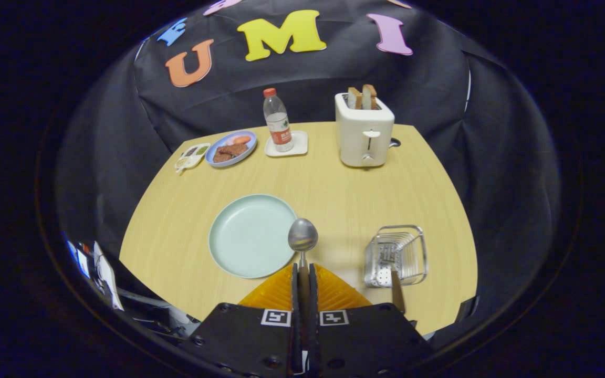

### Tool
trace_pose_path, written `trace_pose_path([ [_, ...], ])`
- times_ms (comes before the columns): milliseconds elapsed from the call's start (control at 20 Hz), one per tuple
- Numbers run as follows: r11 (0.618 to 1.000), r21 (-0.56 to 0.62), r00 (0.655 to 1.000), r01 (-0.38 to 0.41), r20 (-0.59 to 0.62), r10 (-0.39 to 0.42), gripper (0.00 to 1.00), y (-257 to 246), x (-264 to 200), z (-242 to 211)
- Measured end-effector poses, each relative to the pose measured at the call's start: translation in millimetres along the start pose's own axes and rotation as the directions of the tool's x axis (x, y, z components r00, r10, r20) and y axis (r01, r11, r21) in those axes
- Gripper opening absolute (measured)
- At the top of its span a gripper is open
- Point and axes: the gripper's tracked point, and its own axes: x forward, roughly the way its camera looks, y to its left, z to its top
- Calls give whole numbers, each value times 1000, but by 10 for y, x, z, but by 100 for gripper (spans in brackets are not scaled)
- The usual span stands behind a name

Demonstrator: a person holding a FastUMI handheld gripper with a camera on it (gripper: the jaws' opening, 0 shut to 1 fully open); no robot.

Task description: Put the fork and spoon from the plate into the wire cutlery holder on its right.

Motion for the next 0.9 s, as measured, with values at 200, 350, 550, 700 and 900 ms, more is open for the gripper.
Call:
trace_pose_path([
  [200,998,47,999,34,19,-35,5,-465,-137,-51],
  [350,996,74,998,52,28,-54,5,-718,-188,-91],
  [550,991,118,998,62,20,-64,5,-912,-163,-191],
  [700,986,147,997,80,6,-81,5,-1052,-58,-206],
  [900,974,194,993,115,-25,-113,5,-1179,39,-164],
])
